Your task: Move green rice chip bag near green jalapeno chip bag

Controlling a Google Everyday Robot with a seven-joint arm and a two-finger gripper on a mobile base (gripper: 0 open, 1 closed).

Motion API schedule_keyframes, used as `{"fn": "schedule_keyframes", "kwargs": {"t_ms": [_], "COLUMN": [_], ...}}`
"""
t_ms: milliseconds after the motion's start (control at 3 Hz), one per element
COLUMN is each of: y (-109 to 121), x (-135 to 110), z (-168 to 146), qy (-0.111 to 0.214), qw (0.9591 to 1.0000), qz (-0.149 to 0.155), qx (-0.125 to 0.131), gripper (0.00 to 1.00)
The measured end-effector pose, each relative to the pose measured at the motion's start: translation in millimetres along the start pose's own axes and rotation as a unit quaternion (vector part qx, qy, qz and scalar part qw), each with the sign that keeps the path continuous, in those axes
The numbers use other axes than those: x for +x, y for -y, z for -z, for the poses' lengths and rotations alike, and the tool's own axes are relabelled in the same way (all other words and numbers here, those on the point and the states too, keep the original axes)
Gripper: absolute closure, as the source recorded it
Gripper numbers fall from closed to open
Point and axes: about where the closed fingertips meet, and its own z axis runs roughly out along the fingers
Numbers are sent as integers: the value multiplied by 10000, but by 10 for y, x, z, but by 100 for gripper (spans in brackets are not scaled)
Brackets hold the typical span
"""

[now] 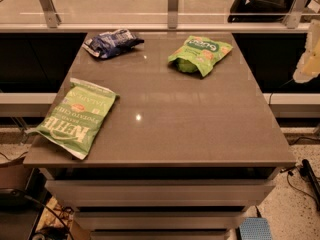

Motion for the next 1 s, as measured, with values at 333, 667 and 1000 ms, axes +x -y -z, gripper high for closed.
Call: {"fn": "schedule_keyframes", "kwargs": {"t_ms": [333, 667, 1000], "y": [136, 233, 313], "x": [-50, -175, -223], "z": [-87, -196, -322], "qy": [-209, -713, -1247], "qw": [9996, 9966, 9906], "qz": [112, 204, 313], "qx": [119, 346, 462], "gripper": [0, 0, 0]}}
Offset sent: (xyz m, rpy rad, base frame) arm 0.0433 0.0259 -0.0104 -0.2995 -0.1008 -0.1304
